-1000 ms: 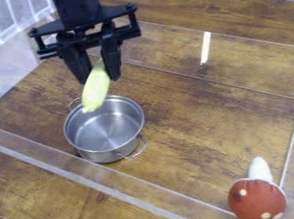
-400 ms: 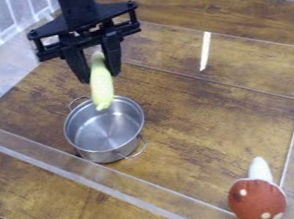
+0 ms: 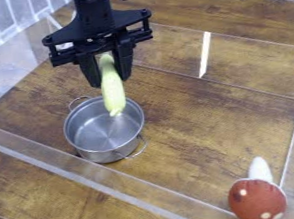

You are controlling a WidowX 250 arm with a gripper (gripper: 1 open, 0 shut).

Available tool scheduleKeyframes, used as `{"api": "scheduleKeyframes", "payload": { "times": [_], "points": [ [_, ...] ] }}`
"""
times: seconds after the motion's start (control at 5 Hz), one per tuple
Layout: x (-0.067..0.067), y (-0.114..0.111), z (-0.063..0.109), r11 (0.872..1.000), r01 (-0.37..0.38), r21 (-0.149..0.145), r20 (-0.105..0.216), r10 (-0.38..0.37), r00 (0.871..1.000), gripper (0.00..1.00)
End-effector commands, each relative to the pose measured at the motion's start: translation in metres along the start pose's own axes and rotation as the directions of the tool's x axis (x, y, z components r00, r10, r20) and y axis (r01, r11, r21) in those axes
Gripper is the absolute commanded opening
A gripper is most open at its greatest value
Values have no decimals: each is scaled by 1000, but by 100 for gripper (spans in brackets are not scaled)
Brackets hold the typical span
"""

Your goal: Move the green spoon to the left

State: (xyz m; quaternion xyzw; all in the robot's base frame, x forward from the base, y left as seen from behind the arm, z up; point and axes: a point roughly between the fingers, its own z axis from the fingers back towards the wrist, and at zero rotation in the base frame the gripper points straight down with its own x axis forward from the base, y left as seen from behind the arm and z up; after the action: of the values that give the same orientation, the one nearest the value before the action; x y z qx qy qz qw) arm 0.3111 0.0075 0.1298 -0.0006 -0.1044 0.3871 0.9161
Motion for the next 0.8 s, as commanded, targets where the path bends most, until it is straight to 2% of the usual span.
{"api": "scheduleKeyframes", "payload": {
  "times": [0.0, 0.2, 0.4, 0.6],
  "points": [
    [9, -1, 15, 998, 49, -40, 34, -48, 998, 0],
    [22, 1, 19, 994, 95, -55, 43, -93, 995, 0],
    [41, 8, 18, 988, 142, -66, 65, -138, 988, 0],
    [61, 27, 13, 975, 209, -78, 83, -202, 976, 0]
  ]
}}
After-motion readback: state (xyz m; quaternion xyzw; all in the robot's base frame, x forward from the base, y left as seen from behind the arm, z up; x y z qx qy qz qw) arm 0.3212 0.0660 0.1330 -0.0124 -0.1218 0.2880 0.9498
